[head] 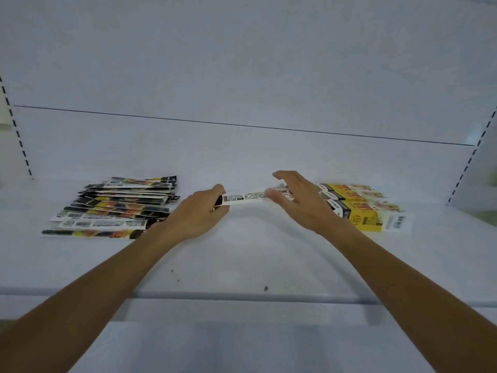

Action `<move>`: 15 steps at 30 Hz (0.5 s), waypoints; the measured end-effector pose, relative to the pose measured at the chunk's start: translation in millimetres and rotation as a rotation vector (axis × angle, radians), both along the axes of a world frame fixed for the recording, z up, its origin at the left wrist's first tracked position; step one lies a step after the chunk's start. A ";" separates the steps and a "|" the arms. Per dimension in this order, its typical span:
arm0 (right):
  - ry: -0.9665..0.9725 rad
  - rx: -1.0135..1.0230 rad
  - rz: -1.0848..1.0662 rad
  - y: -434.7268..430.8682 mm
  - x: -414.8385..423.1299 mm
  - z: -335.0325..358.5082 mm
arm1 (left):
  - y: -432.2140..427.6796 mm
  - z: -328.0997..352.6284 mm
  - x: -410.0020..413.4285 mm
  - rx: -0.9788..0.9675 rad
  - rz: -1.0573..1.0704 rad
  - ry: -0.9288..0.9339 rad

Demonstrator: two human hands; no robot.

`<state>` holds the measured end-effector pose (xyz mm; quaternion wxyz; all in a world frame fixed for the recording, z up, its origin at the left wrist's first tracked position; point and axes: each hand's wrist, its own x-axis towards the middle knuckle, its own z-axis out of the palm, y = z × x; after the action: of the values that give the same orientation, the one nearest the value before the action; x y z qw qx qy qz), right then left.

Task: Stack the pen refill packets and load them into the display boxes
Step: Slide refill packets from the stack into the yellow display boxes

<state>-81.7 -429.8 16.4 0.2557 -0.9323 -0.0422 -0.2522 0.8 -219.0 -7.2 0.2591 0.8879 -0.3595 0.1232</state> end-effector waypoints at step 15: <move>-0.110 0.057 -0.004 -91.1 -37.7 -1.0 | -112.8 -12.8 -72.6 0.186 0.040 -0.316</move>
<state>-119.4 -520.8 15.5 0.2789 -0.9096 -0.0471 -0.3045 -71.8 -331.8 -20.0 0.1137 0.8846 -0.3880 0.2325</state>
